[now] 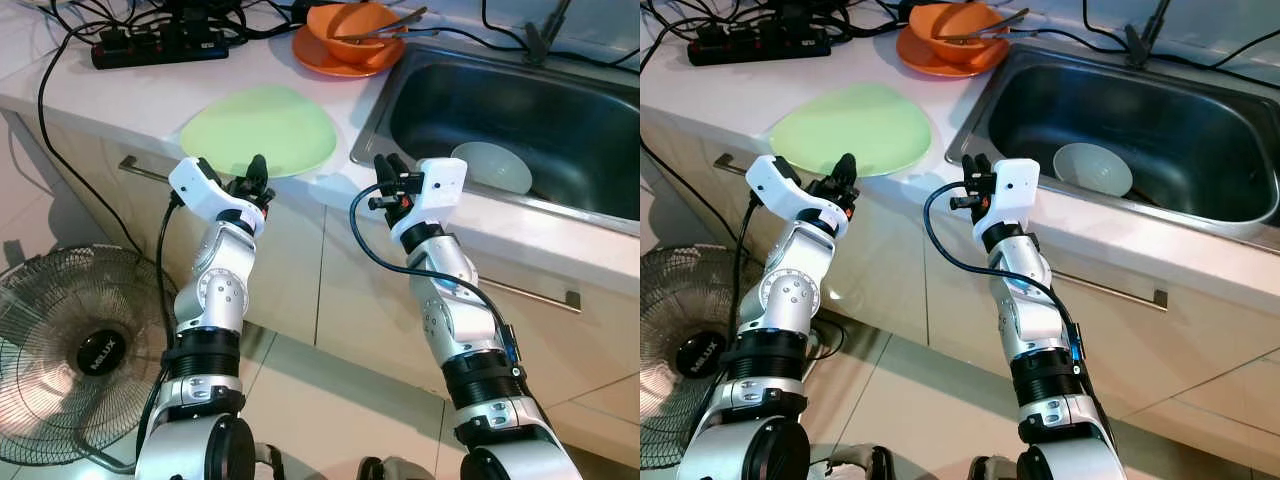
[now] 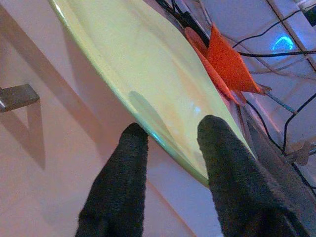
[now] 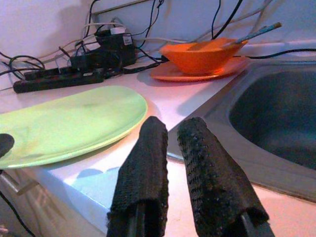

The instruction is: Kitchen organization

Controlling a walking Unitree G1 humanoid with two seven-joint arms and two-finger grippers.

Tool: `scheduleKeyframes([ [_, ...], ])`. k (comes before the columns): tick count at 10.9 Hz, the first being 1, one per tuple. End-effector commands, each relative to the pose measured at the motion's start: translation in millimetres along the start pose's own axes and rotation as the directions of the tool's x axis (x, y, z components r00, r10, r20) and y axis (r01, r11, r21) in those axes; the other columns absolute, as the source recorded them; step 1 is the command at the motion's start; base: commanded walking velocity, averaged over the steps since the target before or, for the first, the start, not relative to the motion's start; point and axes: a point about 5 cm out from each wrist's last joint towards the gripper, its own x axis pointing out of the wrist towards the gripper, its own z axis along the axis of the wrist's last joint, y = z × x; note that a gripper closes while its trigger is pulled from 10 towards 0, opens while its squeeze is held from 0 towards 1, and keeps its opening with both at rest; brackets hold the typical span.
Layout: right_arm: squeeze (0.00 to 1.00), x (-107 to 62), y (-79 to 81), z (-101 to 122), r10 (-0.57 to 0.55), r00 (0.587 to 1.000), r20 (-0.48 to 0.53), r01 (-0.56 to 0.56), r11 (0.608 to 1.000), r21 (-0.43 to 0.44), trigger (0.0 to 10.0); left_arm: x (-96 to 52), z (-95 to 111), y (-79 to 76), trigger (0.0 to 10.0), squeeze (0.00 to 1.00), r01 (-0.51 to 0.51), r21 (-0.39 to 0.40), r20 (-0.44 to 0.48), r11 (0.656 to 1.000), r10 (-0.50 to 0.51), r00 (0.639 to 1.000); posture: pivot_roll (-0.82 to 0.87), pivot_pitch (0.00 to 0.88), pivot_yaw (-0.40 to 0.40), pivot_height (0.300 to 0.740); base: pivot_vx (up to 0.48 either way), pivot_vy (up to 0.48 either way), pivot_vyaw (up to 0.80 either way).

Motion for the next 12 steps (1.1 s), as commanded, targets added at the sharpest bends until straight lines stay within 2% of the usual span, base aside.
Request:
scheduleKeyframes([
  [1,0.00,0.7,-0.1,2,0.000,1.000,0.009,0.000,1.000,-0.004,10.0,1.1,-3,-1.3,0.0,0.00,-0.008,0.013,-0.012,1.000,0.008,1.000,0.12,0.107,0.000,0.740,0.000,0.000,0.00],
  [9,0.00,-0.1,-0.6,0,-0.009,1.000,0.003,0.009,1.000,-0.004,10.0,0.5,-1,-4.4,0.0,0.00,0.010,-0.016,0.014,1.000,-0.010,1.000,0.11,0.107,0.002,0.740,0.000,0.000,0.00],
  [10,0.00,-0.2,-1.2,0,-0.013,1.000,0.002,0.013,1.000,-0.004,10.0,-0.2,-1,-7.4,0.0,0.00,0.027,-0.030,0.022,0.999,-0.027,0.999,0.11,0.106,0.003,0.740,0.000,0.000,0.00],
  [12,0.00,-0.2,-2.9,1,-0.020,1.000,0.004,0.020,1.000,-0.004,10.0,-7.2,13,-26.9,0.0,0.00,0.170,-0.136,0.122,0.976,-0.154,0.981,0.12,0.106,0.001,0.740,0.000,0.000,0.00],
])
